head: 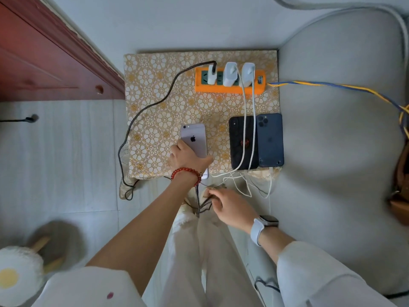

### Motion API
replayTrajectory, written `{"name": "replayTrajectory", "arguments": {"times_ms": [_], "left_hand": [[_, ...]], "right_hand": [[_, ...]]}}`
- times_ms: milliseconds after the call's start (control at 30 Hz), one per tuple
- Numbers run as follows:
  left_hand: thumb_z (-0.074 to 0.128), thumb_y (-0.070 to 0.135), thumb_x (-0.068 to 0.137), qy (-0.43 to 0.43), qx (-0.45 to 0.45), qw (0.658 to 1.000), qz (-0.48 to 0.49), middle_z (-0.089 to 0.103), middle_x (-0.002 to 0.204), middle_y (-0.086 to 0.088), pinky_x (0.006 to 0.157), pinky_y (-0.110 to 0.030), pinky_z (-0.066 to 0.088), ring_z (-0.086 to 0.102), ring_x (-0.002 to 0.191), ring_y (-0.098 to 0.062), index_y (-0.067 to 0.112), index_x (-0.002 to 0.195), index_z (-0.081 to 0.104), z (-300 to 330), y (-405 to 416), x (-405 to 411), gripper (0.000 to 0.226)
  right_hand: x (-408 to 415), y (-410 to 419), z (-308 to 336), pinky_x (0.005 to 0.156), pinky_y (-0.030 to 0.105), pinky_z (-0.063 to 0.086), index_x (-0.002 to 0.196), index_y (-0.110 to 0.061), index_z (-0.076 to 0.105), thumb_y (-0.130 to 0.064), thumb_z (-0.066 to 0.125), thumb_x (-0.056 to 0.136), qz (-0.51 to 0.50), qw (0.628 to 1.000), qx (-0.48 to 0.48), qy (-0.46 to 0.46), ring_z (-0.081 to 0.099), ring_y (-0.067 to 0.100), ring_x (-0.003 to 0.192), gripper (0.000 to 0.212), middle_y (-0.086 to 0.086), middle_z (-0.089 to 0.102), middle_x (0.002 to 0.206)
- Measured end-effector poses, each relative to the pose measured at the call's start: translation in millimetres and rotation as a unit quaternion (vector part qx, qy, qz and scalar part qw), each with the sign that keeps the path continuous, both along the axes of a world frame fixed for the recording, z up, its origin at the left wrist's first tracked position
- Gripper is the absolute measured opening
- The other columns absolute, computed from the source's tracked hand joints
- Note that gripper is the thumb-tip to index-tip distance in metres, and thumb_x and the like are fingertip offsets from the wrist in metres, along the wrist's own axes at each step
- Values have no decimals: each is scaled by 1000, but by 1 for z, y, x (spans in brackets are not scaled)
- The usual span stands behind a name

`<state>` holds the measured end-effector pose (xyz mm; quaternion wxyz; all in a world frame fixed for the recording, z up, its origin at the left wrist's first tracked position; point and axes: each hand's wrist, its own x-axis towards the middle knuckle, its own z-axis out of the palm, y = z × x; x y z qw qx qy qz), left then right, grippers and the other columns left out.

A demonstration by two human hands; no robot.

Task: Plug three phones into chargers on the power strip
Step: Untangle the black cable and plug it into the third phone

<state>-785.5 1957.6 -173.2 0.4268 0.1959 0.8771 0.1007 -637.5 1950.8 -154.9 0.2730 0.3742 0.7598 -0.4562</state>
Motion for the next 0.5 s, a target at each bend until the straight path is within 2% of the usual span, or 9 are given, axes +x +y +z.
{"name": "replayTrajectory", "arguments": {"times_ms": [133,233,333,400,500], "left_hand": [[67,36,66,78,13,996,-43,32,125,-18,72,-39,40,35,115,-36,1,126,24,-13,23,13,82],[66,37,71,108,-32,991,-69,32,124,-17,62,-38,40,37,114,-34,2,129,22,-21,36,18,81],[62,32,76,118,-46,989,-73,36,121,-17,64,-40,41,45,108,-35,1,125,27,-25,41,18,68],[60,34,78,123,-58,987,-89,38,121,-18,66,-40,40,46,108,-35,3,127,26,-27,40,17,67],[59,37,81,95,-67,990,-78,39,126,-19,76,-45,47,46,112,-38,9,133,21,-22,34,14,70]], "right_hand": [[-5,23,-2,93,40,47,123,-11,51,-14,36,93,-92,987,127,43,51,24,117,34,7,59,124],[-6,34,-7,96,36,45,126,-13,49,-13,35,94,-111,981,152,52,48,20,121,36,5,56,128],[-4,36,-12,98,32,44,129,-12,46,-13,35,94,-113,980,157,55,48,19,123,37,4,53,132],[-3,35,-15,100,32,42,133,-13,42,-13,36,94,-109,979,159,62,45,19,127,40,4,48,137],[-8,33,-16,105,34,40,140,-13,29,-13,36,94,-79,983,154,58,29,18,138,46,4,32,149]]}}
